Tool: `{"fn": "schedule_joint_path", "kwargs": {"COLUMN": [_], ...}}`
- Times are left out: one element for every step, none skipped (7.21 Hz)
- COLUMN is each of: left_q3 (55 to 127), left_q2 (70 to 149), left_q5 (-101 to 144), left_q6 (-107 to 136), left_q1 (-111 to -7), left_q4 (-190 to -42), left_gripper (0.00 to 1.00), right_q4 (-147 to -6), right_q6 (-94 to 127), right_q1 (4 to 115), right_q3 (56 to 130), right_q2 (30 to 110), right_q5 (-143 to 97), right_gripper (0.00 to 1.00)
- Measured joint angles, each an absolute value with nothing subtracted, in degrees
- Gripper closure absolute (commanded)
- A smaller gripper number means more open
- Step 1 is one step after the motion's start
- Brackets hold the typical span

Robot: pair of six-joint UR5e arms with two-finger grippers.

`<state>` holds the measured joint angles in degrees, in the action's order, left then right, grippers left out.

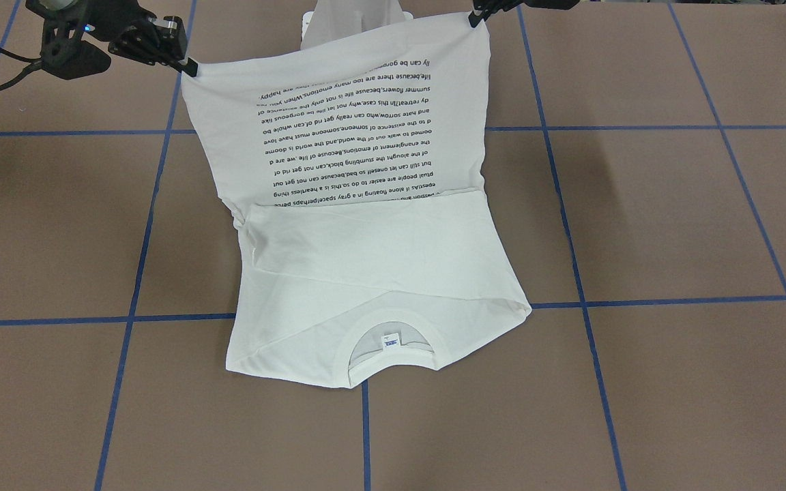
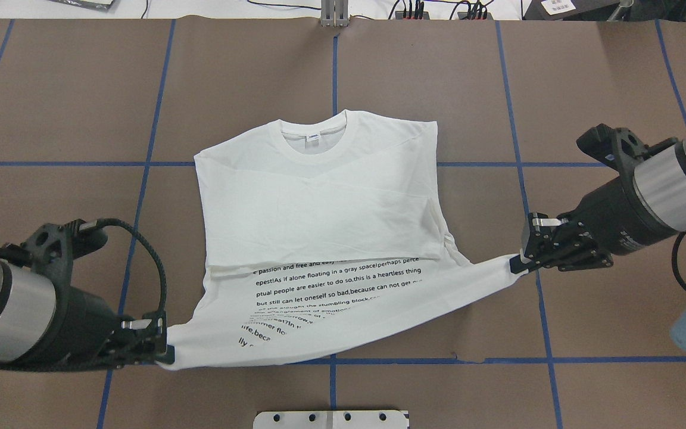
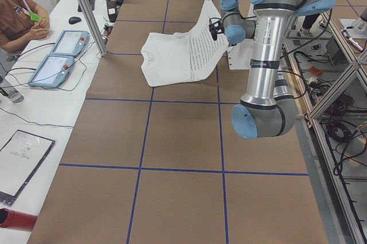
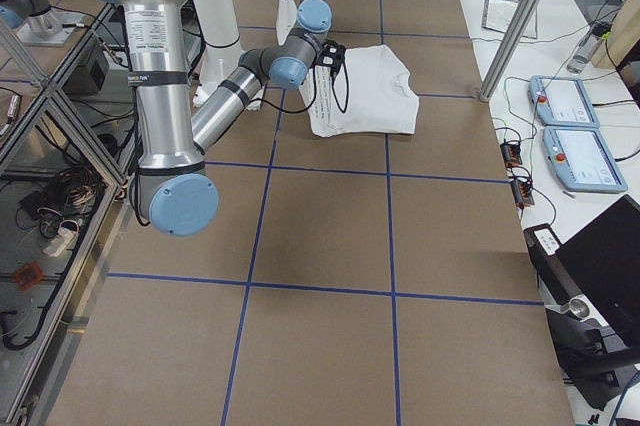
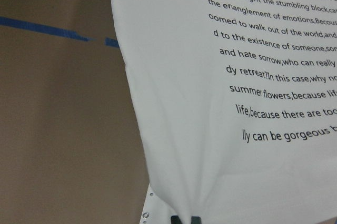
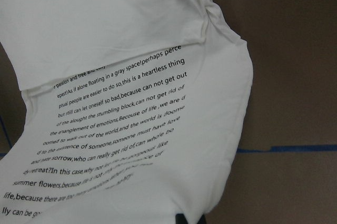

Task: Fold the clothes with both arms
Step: 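Fold the hem up over the shirt toward the collar with both grippers, then lower the hem onto the collar edge with both grippers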

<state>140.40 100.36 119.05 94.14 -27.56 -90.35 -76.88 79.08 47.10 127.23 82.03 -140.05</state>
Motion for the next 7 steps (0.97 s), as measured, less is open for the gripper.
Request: {"fn": "schedule_joint_path", "kwargs": {"left_q3": [136.0, 130.1, 124.8, 120.7, 116.8, 112.2, 107.5], "left_q2": [103.2, 106.9, 110.0, 111.9, 113.2, 114.0, 114.4], "left_q5": [119.2, 119.5, 119.6, 119.8, 120.0, 120.2, 120.2], "left_q6": [92.7, 90.8, 88.7, 86.3, 84.2, 83.1, 82.7], "left_q1": [-31.7, -35.5, -39.2, -42.9, -46.0, -48.1, -49.0], "left_q4": [-90.6, -90.7, -90.8, -91.0, -92.3, -95.8, -100.5], "left_gripper": [1.00, 1.00, 1.00, 1.00, 1.00, 1.00, 1.00], "right_q4": [-76.9, -77.0, -77.0, -77.1, -77.0, -77.0, -76.8], "right_q6": [76.5, 74.1, 72.3, 71.0, 69.1, 66.6, 64.2], "right_q1": [49.8, 52.1, 53.6, 54.3, 54.6, 54.9, 55.1], "right_q3": [122.8, 118.5, 114.1, 109.0, 103.2, 97.7, 92.9], "right_q2": [78.1, 74.5, 70.8, 66.6, 62.5, 59.1, 56.3], "right_q5": [-140.0, -139.9, -139.1, -137.6, -136.4, -135.5, -134.6], "right_gripper": [1.00, 1.00, 1.00, 1.00, 1.00, 1.00, 1.00]}}
